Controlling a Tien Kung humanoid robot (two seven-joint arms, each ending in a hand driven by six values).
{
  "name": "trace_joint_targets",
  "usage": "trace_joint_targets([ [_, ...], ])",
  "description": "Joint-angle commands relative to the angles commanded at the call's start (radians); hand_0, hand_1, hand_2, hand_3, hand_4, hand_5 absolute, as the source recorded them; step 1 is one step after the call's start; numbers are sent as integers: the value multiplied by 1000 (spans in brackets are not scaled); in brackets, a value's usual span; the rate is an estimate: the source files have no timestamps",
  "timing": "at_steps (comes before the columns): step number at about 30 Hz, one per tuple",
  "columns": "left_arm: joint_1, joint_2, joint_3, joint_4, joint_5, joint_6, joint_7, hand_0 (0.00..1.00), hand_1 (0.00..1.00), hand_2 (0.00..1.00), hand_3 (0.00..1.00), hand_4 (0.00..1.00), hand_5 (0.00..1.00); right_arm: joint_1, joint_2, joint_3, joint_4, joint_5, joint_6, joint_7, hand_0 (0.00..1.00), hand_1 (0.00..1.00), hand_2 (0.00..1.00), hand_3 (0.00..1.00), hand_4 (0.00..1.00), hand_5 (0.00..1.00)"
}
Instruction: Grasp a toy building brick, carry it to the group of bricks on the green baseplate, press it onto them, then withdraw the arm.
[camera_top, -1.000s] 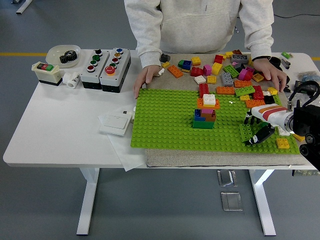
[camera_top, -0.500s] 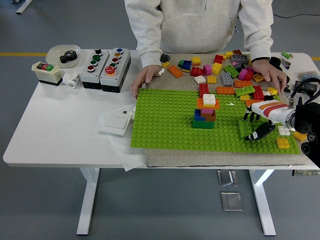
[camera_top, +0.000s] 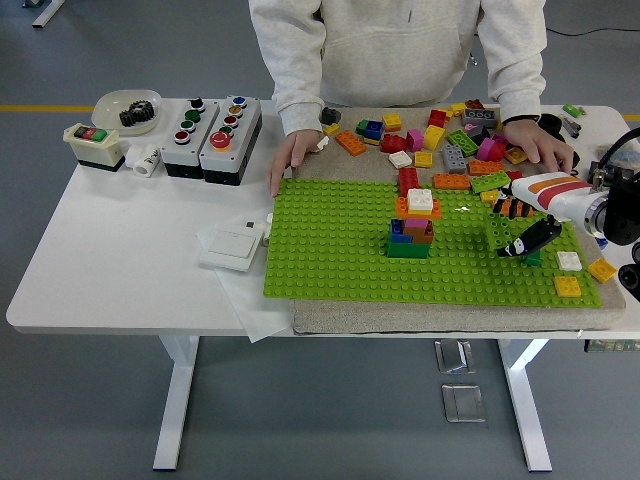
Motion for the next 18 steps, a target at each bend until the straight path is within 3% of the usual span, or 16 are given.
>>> trace_joint_targets([
  [2, 0, 1, -1, 0, 0, 1, 0, 855, 798, 803, 620, 694, 634, 11, -8, 6, 8, 5, 10, -4, 460, 495, 534, 505, 826, 260],
  [7, 1, 3, -5, 0, 4, 1, 1, 855, 798, 803, 620, 694, 634, 39, -24, 9, 25, 13, 29, -11, 460, 495, 534, 505, 826, 260],
  [18, 7, 11, -13, 0, 15, 4, 4, 858, 799, 803, 621, 694, 634, 187, -46, -69, 40, 113, 122, -38, 458, 491, 534, 507, 822, 260],
])
